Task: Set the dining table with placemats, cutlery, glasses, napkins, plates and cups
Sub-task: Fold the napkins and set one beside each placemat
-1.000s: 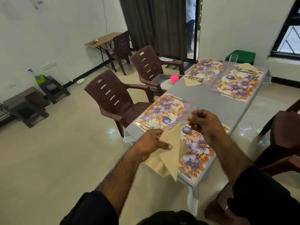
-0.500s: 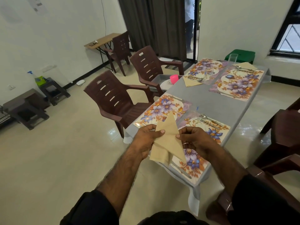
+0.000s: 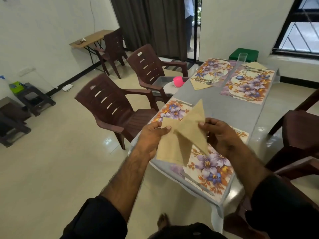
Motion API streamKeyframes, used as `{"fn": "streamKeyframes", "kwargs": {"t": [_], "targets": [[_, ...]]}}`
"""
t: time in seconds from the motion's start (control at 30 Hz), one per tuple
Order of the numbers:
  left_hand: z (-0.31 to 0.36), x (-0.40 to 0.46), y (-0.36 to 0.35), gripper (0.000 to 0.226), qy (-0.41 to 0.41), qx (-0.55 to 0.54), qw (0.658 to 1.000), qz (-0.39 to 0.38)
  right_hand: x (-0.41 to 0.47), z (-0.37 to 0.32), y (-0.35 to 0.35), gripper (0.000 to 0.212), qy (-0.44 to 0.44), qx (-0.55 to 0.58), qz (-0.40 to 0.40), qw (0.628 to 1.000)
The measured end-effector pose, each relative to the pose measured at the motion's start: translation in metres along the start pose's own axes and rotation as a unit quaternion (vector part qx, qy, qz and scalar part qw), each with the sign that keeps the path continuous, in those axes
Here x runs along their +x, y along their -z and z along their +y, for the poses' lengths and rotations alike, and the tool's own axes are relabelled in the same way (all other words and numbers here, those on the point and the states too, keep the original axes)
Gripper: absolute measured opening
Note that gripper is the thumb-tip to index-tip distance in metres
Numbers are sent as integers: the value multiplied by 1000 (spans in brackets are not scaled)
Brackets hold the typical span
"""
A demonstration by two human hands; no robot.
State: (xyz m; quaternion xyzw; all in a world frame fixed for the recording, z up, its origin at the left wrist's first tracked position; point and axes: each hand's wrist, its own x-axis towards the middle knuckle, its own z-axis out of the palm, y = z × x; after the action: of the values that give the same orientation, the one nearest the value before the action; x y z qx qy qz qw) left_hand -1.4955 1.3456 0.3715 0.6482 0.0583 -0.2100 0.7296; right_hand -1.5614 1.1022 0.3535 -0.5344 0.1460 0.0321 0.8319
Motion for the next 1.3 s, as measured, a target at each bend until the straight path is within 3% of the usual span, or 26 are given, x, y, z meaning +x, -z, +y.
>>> {"fn": "streamKeyframes", "kwargs": {"t": [0.07, 0.13, 0.43, 0.63, 0.77, 0.9, 1.07, 1.2, 1.3], "targets": [[16, 25, 18, 8, -8, 5, 1000, -8, 20, -3, 1, 3, 28, -95, 77, 992], [33, 50, 35, 3, -17, 8, 1000, -16, 42, 0, 3, 4, 42, -225, 152, 962], [62, 151, 44, 5, 40, 19, 997, -57, 67, 0, -2, 23, 12, -180, 208, 961], [55, 189, -9, 4, 64, 25, 993, -91, 79, 0, 41, 20, -34, -240, 288, 926], [42, 218, -50, 4, 71, 40, 992, -100, 113, -7, 87, 20, -54, -415, 317, 851], [37, 251, -92, 7, 107, 52, 990, -74, 154, -23, 140, 12, -69, -514, 295, 803], [42, 301, -149, 8, 124, 47, 990, -49, 220, -51, 193, 11, -19, -630, 294, 718], [42, 333, -184, 13, 129, 45, 990, -32, 269, -45, 215, 12, 77, -748, 295, 590], [28, 352, -195, 19, 138, 40, 989, -21, 290, -16, 230, 13, 69, -816, 247, 518]]}}
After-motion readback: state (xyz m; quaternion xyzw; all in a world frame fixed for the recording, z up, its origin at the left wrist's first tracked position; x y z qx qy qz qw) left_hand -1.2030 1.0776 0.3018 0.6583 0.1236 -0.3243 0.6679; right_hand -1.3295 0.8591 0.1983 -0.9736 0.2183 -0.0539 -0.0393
